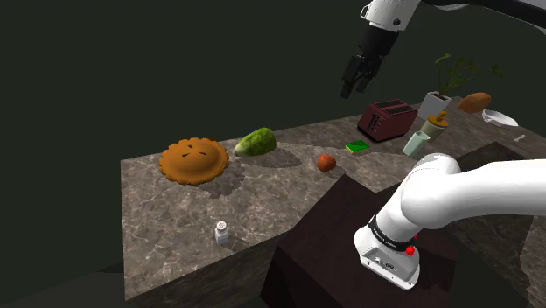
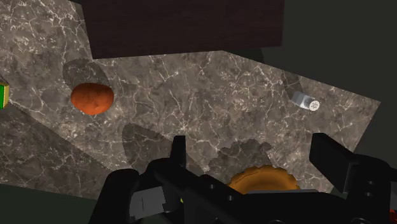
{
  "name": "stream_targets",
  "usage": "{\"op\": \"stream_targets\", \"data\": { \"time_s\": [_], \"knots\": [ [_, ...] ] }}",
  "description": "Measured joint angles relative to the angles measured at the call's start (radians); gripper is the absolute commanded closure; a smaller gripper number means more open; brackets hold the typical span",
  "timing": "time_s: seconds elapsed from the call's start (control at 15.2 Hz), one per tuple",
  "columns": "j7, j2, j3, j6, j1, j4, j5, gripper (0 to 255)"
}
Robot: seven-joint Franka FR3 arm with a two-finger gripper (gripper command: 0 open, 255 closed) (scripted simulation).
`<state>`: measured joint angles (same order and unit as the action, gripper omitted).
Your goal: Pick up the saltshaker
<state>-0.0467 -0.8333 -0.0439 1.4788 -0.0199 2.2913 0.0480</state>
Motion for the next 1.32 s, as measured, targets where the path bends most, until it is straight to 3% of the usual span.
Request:
{"op": "stream_targets", "data": {
  "time_s": [0.26, 0.59, 1.32],
  "knots": [
    [-0.047, -0.015, 0.043, 0.049, -0.004, 0.059, 0.021, 0],
    [-0.159, -0.023, 0.149, 0.171, -0.022, 0.179, 0.075, 0],
    [-0.415, 0.151, 0.411, 0.501, -0.055, 0.314, 0.178, 0]
  ]
}}
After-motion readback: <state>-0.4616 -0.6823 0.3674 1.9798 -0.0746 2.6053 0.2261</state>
